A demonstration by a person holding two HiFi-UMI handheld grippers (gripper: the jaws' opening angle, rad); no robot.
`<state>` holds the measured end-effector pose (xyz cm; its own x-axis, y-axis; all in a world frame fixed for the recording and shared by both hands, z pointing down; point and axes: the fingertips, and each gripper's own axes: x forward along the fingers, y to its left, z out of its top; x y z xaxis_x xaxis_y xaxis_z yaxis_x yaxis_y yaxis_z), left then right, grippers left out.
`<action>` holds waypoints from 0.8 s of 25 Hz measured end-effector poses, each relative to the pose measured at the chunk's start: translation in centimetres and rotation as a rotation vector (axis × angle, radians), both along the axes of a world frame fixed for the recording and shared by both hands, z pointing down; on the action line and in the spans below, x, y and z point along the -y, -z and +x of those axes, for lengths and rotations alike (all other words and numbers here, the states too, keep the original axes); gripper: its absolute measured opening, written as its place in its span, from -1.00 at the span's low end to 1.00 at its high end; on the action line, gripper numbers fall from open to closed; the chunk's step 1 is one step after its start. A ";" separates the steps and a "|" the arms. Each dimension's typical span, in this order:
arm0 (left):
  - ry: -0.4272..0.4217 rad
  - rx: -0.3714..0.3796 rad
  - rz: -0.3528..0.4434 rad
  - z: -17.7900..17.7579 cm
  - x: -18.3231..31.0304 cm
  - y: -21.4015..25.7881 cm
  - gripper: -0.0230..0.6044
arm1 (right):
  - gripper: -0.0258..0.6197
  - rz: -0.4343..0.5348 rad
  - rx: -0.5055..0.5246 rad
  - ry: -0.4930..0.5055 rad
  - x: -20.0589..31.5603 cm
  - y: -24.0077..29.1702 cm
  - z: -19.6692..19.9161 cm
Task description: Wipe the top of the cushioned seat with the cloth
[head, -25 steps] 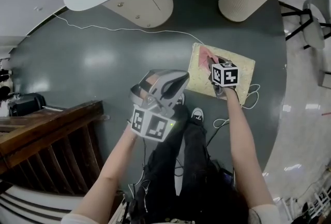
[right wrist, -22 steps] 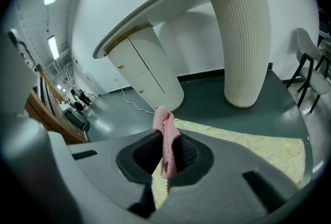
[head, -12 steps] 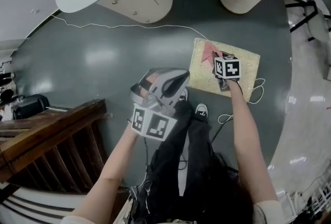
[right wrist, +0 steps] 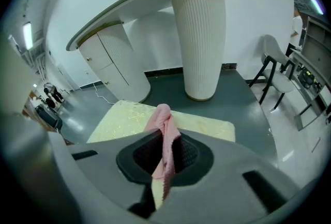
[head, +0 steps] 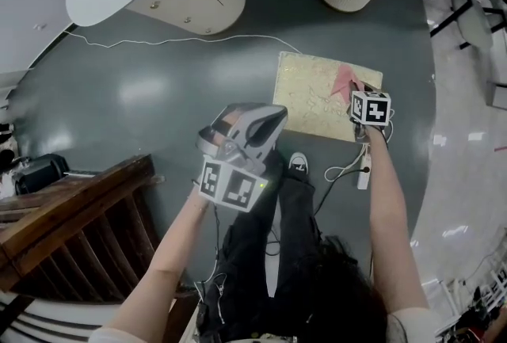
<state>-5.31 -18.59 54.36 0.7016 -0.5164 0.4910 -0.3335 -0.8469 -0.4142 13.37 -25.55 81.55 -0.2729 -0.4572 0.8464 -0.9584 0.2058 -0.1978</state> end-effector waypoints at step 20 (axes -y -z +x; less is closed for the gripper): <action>-0.023 0.007 -0.016 2.3 0.0 0.0 -0.91 | -0.89 0.030 -0.038 -0.040 -2.6 3.9 9.3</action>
